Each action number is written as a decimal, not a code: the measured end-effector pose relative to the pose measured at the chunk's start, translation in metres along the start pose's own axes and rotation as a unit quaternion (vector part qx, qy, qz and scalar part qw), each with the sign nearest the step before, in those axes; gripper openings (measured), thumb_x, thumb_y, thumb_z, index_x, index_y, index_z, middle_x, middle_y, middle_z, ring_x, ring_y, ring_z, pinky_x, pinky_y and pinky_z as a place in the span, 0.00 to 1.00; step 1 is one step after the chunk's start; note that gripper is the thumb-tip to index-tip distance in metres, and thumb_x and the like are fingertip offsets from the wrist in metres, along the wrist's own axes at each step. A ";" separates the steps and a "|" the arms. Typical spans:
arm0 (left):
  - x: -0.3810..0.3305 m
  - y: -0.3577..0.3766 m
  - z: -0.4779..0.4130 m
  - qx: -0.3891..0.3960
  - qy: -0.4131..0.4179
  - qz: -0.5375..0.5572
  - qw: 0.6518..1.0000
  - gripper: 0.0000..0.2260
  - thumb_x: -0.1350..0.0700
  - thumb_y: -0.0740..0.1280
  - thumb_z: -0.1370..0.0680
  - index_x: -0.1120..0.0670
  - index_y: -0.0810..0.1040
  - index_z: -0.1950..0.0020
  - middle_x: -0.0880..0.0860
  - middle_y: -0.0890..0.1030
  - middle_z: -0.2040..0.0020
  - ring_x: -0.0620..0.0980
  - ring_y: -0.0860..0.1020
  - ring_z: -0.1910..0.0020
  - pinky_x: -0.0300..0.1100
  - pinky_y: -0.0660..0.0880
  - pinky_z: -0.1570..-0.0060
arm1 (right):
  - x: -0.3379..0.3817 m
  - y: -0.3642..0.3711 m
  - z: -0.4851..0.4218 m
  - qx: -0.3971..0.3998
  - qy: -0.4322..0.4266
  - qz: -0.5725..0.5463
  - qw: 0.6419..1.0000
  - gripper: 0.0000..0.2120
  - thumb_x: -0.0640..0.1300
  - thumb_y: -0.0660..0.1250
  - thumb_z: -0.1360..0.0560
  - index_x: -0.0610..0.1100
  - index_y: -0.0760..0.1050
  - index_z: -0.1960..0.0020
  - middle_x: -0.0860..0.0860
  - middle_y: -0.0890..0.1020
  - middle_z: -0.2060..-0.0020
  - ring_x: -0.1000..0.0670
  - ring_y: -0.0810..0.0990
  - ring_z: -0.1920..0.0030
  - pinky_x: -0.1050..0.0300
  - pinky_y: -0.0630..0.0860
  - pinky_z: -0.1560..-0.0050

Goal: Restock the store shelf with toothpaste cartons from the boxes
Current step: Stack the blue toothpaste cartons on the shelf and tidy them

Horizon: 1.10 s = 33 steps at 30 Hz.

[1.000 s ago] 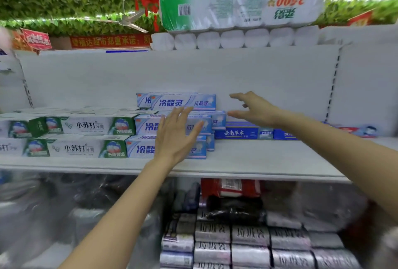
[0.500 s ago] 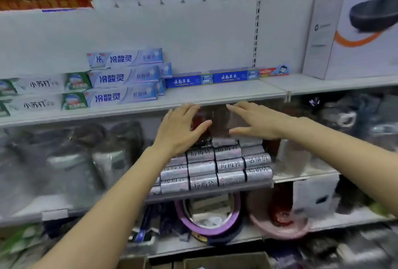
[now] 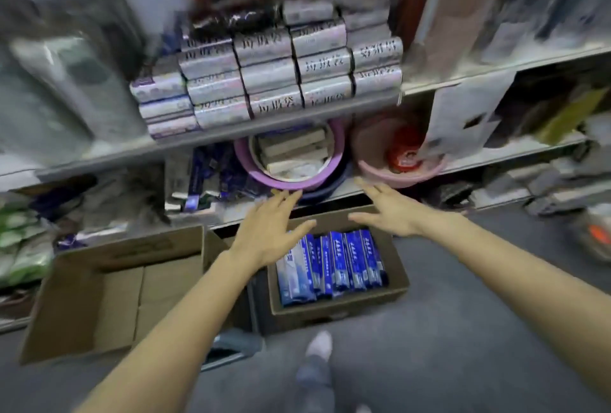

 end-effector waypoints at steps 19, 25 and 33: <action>0.088 0.358 -0.179 0.190 -0.055 0.234 0.952 0.24 0.46 0.60 0.20 0.49 0.63 0.24 0.48 0.65 0.26 0.46 0.63 0.27 0.38 0.57 0.31 | -0.199 0.391 -0.127 -0.179 0.457 -0.644 0.587 0.39 0.64 0.68 0.40 0.45 0.73 0.34 0.47 0.81 0.42 0.46 0.79 0.40 0.43 0.72 0.35; 0.063 0.414 -0.246 0.214 0.005 0.238 0.947 0.25 0.45 0.60 0.19 0.50 0.61 0.23 0.50 0.63 0.24 0.47 0.60 0.25 0.40 0.56 0.28 | -0.221 0.438 -0.147 -0.231 0.547 -0.671 0.444 0.26 0.56 0.69 0.28 0.43 0.71 0.36 0.45 0.81 0.43 0.43 0.80 0.44 0.46 0.74 0.39; 0.047 0.455 -0.293 0.242 0.015 0.236 0.941 0.25 0.46 0.59 0.19 0.52 0.60 0.23 0.51 0.63 0.24 0.48 0.61 0.26 0.37 0.56 0.31 | -0.228 0.450 -0.148 -0.227 0.570 -0.687 0.388 0.29 0.56 0.68 0.26 0.46 0.62 0.31 0.47 0.78 0.41 0.47 0.80 0.54 0.51 0.76 0.53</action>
Point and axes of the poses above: each hand's wrist, its own z-axis away from the middle knuckle, its own y-axis out of the palm, x = y × z, the point moved 7 cm from there along -z, towards the middle knuckle
